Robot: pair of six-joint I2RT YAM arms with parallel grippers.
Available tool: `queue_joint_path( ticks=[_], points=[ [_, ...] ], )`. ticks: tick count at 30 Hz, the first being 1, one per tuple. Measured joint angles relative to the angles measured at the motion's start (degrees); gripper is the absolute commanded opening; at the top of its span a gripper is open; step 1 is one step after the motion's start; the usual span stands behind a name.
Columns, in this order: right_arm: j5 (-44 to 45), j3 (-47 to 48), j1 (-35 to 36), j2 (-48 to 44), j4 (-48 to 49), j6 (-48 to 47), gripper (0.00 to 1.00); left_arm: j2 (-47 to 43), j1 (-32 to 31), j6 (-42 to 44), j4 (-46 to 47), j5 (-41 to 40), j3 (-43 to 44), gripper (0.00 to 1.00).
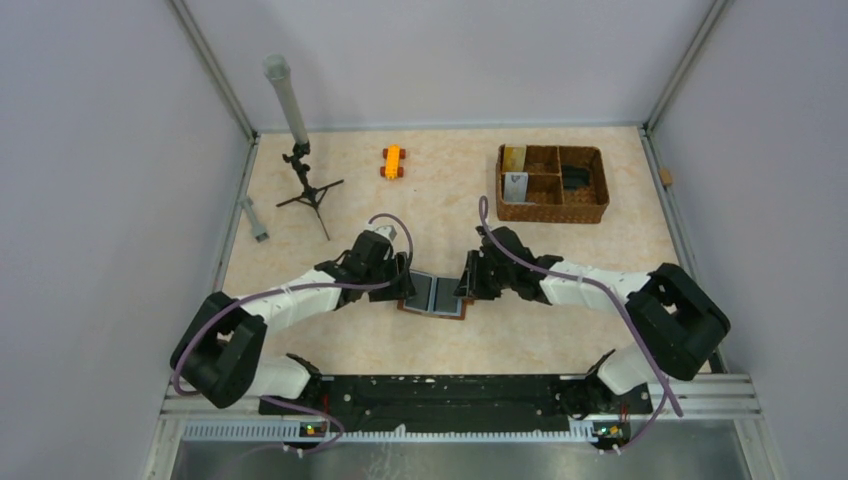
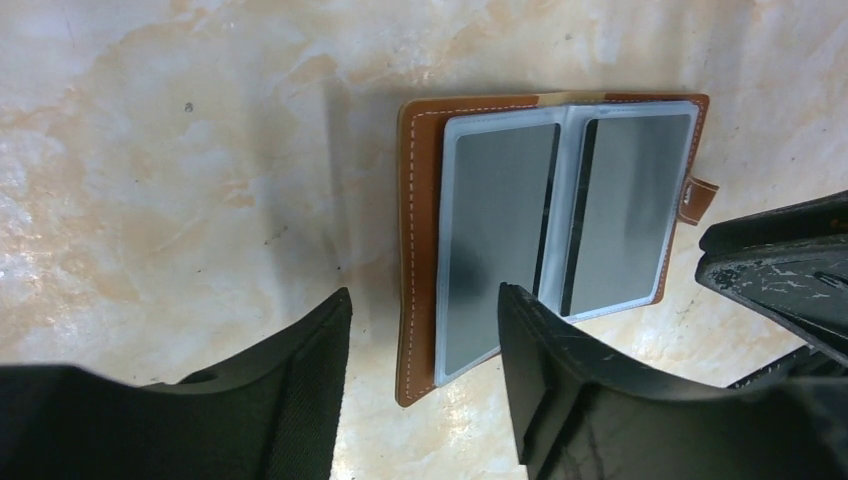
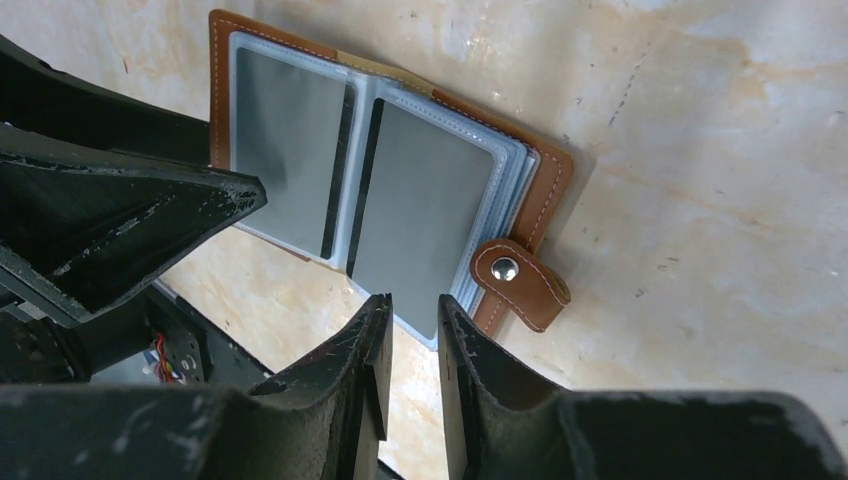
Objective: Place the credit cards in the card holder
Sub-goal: Insert the credit card into the card holder, then turn over the card slot in the card holder.
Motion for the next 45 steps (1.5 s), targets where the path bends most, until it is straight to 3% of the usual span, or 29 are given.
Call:
queue_joint_path(
  ticks=[8,20,34,45],
  points=[
    [-0.7,-0.39,0.31,3.63,1.73,1.11,0.21,1.27,0.26,-0.55,1.11,0.63,-0.61,0.4],
    [-1.01,-0.85,0.33,4.44,3.58,2.38,0.1,1.92,0.33,-1.07,2.16,1.53,-1.38,0.26],
    [-2.38,-1.05,1.11,4.33,5.62,3.17,0.08,1.92,0.33,-1.44,3.91,3.32,-1.62,0.24],
    [-1.7,1.68,3.85,4.33,5.46,2.58,0.13,1.92,0.48,-1.49,3.91,3.8,-2.1,0.24]
  ],
)
